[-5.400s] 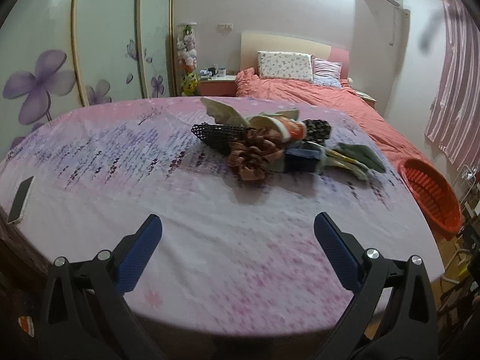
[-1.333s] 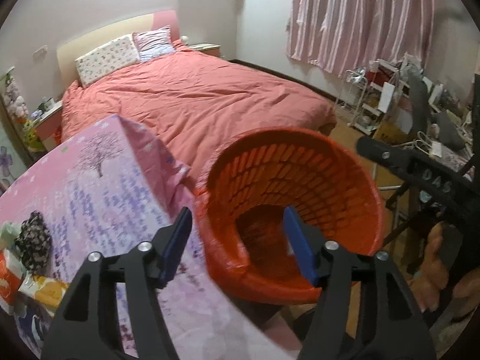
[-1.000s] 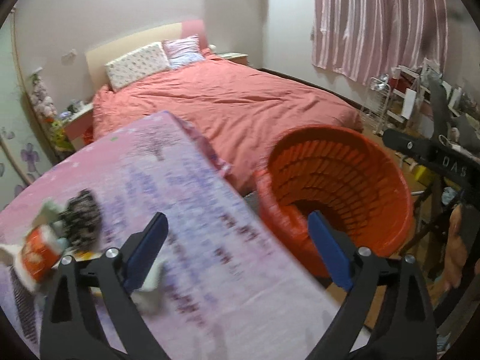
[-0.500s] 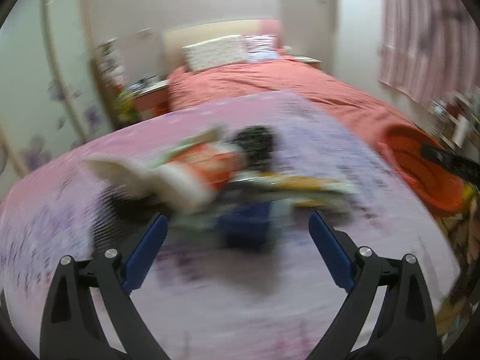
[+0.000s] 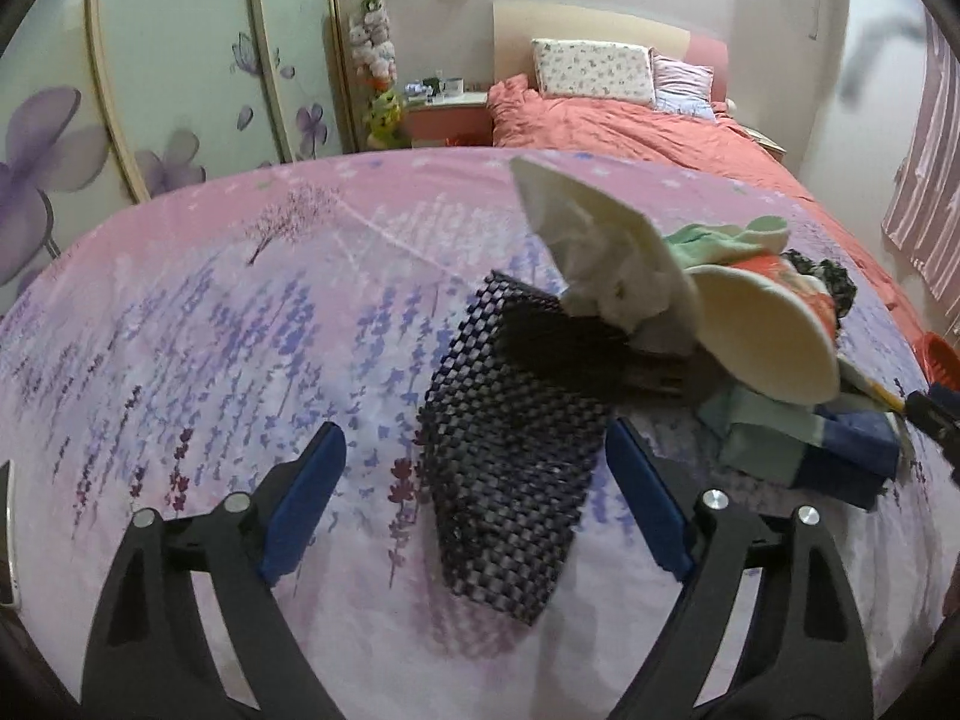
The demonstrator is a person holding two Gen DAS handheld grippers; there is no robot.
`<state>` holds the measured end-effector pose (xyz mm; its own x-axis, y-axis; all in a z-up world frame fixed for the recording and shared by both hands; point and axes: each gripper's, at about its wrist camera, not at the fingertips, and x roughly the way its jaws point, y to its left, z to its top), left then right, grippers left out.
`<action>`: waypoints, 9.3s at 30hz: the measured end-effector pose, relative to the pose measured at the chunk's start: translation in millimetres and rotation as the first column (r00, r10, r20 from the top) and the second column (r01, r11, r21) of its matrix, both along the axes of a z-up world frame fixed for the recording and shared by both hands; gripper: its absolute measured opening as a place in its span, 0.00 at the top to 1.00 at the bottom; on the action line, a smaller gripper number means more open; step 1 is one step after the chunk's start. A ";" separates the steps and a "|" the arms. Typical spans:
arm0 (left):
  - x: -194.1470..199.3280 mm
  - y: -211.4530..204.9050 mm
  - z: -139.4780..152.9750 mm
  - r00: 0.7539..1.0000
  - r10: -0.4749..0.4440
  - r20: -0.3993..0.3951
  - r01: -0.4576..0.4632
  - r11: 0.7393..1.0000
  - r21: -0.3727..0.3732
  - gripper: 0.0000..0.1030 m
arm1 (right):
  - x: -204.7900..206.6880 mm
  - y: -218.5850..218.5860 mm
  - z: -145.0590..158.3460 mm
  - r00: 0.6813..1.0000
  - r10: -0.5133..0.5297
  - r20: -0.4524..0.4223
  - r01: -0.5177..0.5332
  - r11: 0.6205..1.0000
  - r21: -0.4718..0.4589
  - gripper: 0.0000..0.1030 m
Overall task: Collect trash
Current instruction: 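Grasp the black mesh net with the left tool while the right tool grasps the snack wrapper, then carry the mesh net and wrapper over the orange basket and release both, then grasp the white cloth with the left tool while the right tool grasps the blue bag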
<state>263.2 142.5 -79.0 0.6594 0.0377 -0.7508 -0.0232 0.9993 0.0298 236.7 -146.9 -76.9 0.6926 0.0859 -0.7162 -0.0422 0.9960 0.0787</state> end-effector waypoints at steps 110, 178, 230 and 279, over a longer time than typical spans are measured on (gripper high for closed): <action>-39.1 16.8 60.1 0.985 -0.113 0.127 0.130 0.983 -0.131 0.93 | -33.8 -31.6 19.2 0.994 -0.112 -0.002 0.111 0.981 0.156 0.88; -38.5 -391.1 25.6 0.760 -0.646 0.078 0.649 0.760 -0.035 0.19 | -89.4 -277.3 -7.9 0.858 -0.513 -0.022 0.505 0.835 0.216 0.29; -42.6 25.4 14.3 0.998 0.015 0.064 -0.005 0.990 -0.142 0.11 | -14.8 56.9 -19.5 0.983 0.134 -0.129 -0.135 0.991 0.003 0.83; 41.4 -20.7 58.2 0.990 -0.077 0.121 0.095 0.984 -0.152 0.69 | -30.7 -35.5 11.7 0.996 -0.085 -0.018 0.087 0.974 0.211 0.85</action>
